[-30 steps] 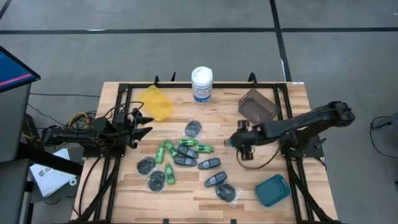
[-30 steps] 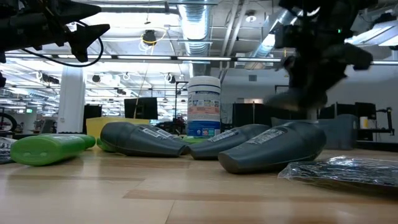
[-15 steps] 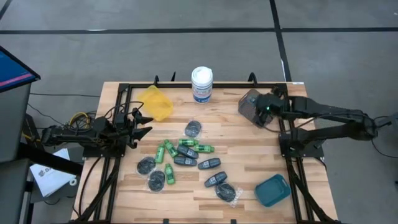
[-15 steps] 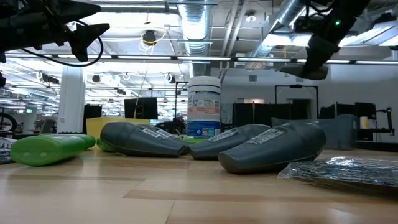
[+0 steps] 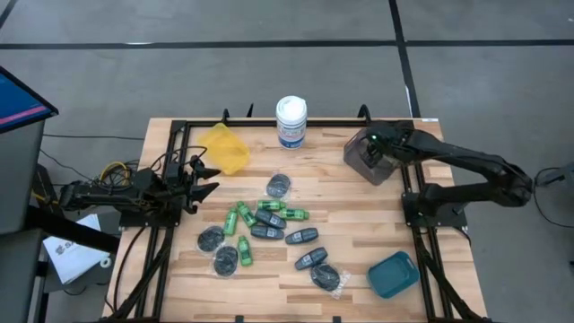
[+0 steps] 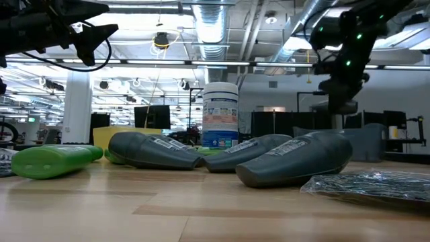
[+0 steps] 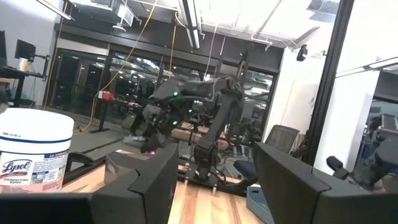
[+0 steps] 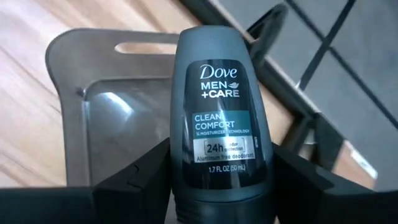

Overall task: Pick & Place Travel size toiletries
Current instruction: Put the gray deodorant into the black bin

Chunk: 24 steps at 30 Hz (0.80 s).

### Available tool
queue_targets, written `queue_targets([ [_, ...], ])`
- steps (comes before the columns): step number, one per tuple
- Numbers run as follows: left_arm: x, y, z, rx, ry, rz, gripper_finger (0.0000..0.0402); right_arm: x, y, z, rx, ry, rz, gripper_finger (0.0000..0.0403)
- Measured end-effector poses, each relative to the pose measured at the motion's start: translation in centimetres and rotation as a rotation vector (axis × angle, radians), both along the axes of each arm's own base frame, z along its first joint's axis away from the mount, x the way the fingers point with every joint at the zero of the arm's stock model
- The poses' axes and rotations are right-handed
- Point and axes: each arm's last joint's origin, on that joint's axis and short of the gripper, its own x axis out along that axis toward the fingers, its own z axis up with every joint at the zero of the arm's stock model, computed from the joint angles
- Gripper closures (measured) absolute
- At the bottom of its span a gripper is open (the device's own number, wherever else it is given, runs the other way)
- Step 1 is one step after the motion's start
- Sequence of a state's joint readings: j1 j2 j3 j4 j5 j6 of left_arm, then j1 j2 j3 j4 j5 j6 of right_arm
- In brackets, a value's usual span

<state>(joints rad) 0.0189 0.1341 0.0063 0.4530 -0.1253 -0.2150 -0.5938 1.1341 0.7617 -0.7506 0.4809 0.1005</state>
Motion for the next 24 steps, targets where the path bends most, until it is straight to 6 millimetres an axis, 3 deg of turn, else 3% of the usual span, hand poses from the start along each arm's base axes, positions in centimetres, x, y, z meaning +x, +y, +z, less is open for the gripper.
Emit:
queue_targets([
  [15,0.0,0.0,0.0,0.000,-0.001,0.000,0.0198,2.9,-2.2,-6.2,0.153,0.204,0.002,0.0180],
  [21,0.0,0.0,0.0,0.000,0.000,0.000,0.0198,3.4,-2.6,-7.5,0.171,0.244,0.034,0.0195],
  [24,0.0,0.0,0.0,0.000,0.000,0.000,0.0198,3.5,-2.6,-7.6,0.170,0.241,0.038,0.0184],
])
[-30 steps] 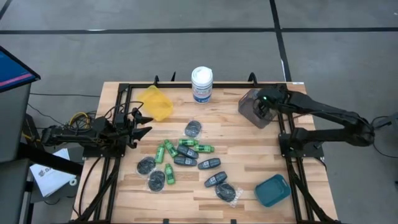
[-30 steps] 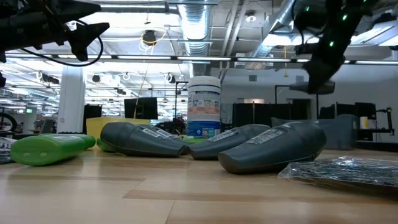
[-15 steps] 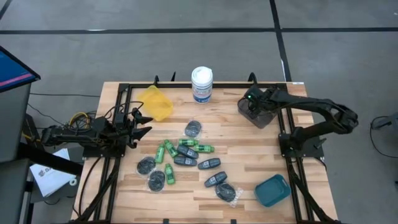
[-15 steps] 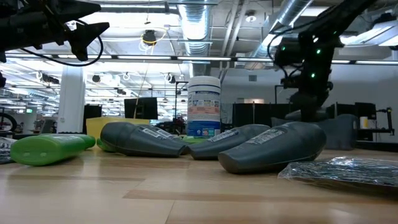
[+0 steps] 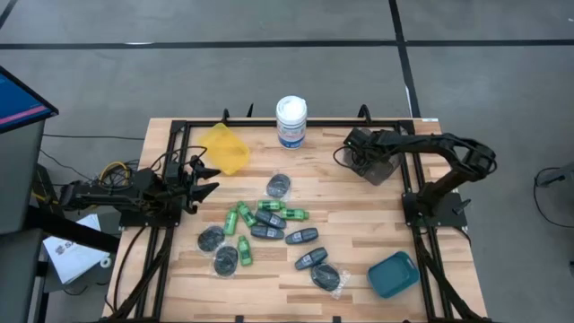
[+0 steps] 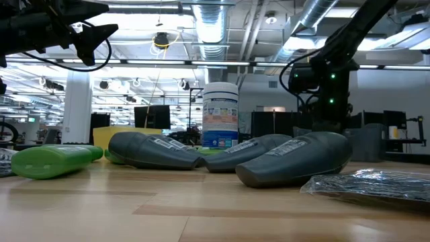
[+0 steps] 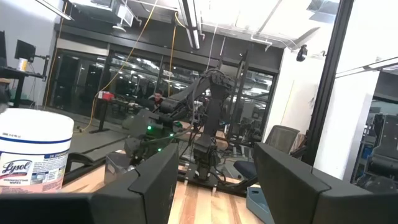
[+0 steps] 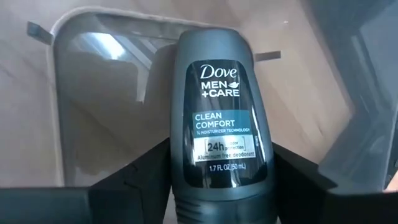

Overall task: Pick & Place Travel size toiletries
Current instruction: Put the gray deodorant into the black bin

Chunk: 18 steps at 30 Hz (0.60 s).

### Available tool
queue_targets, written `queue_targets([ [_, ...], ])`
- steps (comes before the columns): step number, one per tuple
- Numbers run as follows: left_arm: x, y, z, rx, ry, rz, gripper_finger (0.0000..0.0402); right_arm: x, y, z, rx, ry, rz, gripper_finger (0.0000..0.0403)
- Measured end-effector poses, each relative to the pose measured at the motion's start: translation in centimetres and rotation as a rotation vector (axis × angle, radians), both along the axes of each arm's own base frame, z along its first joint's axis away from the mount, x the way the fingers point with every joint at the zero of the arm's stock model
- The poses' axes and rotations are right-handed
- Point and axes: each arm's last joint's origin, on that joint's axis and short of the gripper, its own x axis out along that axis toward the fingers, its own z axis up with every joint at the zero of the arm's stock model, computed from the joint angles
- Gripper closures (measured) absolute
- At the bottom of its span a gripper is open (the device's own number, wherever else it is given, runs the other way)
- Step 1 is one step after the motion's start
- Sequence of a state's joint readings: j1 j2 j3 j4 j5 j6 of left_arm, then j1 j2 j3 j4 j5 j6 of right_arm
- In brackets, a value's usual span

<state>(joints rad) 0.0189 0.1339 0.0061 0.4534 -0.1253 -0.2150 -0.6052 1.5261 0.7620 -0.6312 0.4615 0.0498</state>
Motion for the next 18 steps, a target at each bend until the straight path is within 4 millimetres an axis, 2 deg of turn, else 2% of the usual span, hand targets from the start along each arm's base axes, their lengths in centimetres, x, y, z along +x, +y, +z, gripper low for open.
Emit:
queue_targets([
  [6,0.0,0.0,0.0,0.000,0.000,0.001,0.0198,-0.1,0.1,0.7,-0.018,-0.028,0.003,0.0123],
  [10,0.0,0.0,0.0,0.000,-0.001,0.000,0.0198,-0.4,0.4,2.2,-0.052,-0.070,0.025,0.0101],
  [14,0.0,0.0,0.0,0.000,-0.002,0.000,0.0198,-0.2,1.8,5.2,-0.094,-0.166,0.081,0.0098],
  [18,0.0,0.0,0.1,0.000,-0.006,0.000,0.0198,0.3,4.2,8.9,-0.137,-0.332,0.184,0.0097],
])
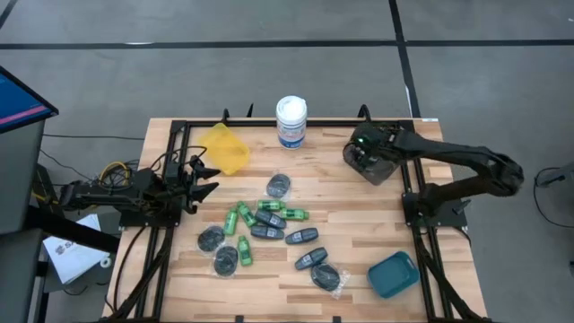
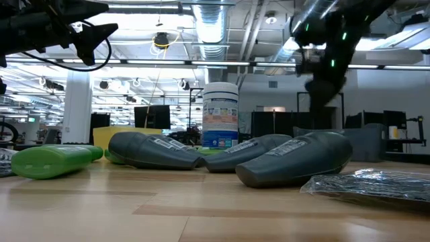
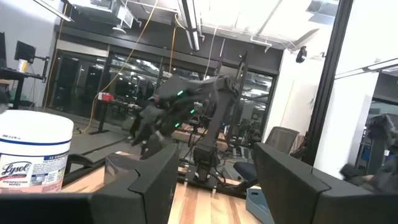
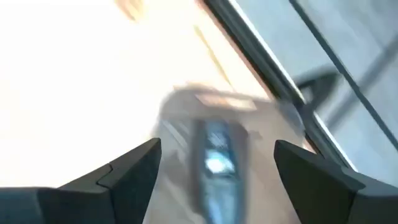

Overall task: Pick & Place Travel size toiletries
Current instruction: Put the gray deodorant into the black bin

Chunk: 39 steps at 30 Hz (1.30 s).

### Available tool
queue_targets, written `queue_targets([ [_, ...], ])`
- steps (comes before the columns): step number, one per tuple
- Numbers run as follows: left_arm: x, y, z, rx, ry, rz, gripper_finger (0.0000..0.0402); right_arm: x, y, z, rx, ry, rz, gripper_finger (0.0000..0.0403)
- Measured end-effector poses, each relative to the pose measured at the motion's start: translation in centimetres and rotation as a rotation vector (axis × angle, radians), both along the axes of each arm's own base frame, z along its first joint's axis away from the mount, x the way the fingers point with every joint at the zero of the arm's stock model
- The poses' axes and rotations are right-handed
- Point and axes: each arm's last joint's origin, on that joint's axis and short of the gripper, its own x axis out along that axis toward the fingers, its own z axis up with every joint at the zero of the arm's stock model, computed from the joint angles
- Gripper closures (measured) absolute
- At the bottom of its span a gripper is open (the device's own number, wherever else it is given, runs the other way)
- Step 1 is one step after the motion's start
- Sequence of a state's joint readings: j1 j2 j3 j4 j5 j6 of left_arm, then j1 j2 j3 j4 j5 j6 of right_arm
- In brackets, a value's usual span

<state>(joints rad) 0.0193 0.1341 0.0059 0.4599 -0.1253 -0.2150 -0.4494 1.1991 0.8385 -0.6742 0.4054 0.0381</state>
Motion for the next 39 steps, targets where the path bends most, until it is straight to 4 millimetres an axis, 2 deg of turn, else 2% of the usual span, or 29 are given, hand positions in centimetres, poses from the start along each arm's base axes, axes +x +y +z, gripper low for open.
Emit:
queue_targets([
  [5,0.0,0.0,0.0,0.000,-0.003,0.000,0.0198,0.8,3.7,3.3,0.013,-0.193,0.191,0.0097],
  [11,0.0,0.0,0.1,0.000,-0.007,0.000,0.0198,2.6,8.2,3.5,0.021,-0.243,0.423,0.0097],
  [20,0.0,0.0,0.1,0.000,-0.013,0.000,0.0198,7.0,15.0,-0.1,0.058,-0.221,0.686,0.0097],
  [25,-0.1,0.0,0.1,0.000,-0.015,0.000,0.0198,9.4,17.9,-2.6,0.077,-0.255,0.785,0.0097],
  [33,0.0,0.0,0.1,0.000,-0.014,0.000,0.0198,11.9,19.5,-6.1,0.096,-0.280,0.845,0.0097],
  [39,0.0,0.0,0.1,0.000,-0.014,0.000,0.0198,12.7,19.8,-8.5,0.142,-0.247,0.882,0.0097],
])
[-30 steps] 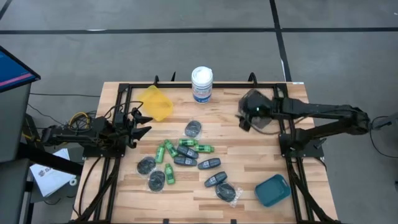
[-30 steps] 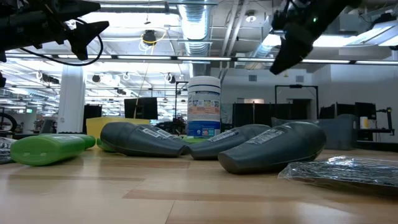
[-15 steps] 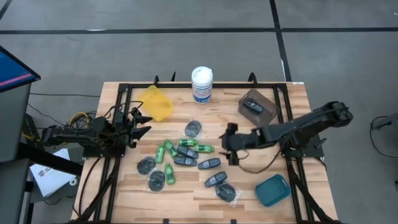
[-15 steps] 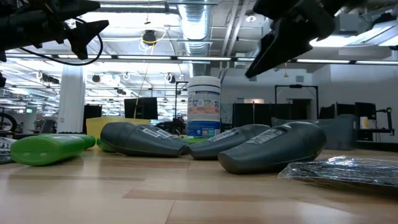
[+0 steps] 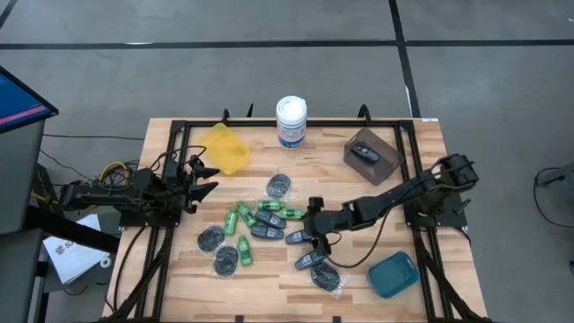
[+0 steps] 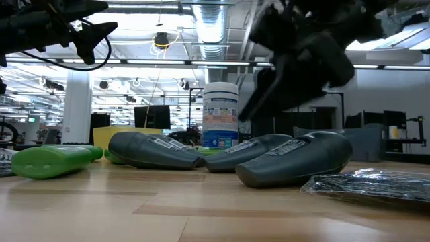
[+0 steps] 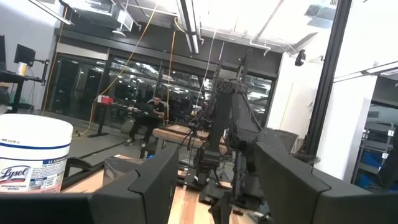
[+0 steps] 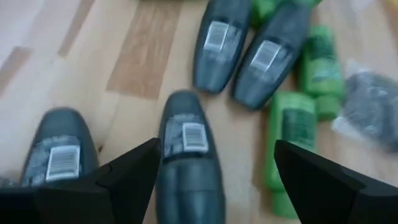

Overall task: Pick & Place Travel size toiletries
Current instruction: Put the gray deodorant into the black bin

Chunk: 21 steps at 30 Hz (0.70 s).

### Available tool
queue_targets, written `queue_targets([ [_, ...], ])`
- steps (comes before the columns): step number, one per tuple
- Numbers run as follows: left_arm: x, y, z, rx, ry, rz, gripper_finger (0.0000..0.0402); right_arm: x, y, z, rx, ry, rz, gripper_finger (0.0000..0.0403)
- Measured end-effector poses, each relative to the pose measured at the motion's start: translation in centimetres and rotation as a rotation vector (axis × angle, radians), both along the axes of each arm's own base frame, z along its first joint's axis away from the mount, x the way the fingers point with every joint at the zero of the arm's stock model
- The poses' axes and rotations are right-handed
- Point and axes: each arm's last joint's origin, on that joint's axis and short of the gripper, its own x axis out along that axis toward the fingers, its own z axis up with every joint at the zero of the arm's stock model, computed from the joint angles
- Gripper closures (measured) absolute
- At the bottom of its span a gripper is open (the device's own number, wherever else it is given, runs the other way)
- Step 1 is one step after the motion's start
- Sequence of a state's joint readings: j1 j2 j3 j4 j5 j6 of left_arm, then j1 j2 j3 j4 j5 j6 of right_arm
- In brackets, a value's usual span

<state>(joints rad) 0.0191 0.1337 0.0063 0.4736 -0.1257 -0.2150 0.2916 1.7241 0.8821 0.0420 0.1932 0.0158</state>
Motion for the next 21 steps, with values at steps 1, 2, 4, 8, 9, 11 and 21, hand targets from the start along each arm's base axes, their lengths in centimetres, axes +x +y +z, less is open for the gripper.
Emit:
queue_targets([
  [1,0.0,0.0,0.0,0.000,0.001,0.000,0.0198,0.1,0.1,-0.3,0.006,0.004,0.007,0.0097],
  [2,0.0,0.0,0.0,0.000,0.001,-0.001,0.0198,0.3,0.1,-0.6,0.010,0.003,0.007,0.0097],
  [4,0.0,0.0,0.0,0.000,0.001,0.000,0.0198,0.3,0.1,-1.3,0.003,0.031,0.007,0.0097],
  [8,0.0,0.0,0.0,0.000,0.001,0.000,0.0198,0.4,0.2,-2.5,0.004,0.061,0.001,0.0097],
  [9,0.0,0.0,0.0,0.000,0.001,0.000,0.0198,0.5,0.2,-2.8,0.006,0.069,-0.003,0.0097],
  [11,0.0,0.0,0.0,0.000,0.001,0.000,0.0198,0.5,0.2,-3.4,0.007,0.093,-0.013,0.0097],
  [21,0.0,0.0,0.0,0.000,0.001,-0.001,0.0198,0.5,0.2,-3.3,0.013,0.091,-0.019,0.0126],
])
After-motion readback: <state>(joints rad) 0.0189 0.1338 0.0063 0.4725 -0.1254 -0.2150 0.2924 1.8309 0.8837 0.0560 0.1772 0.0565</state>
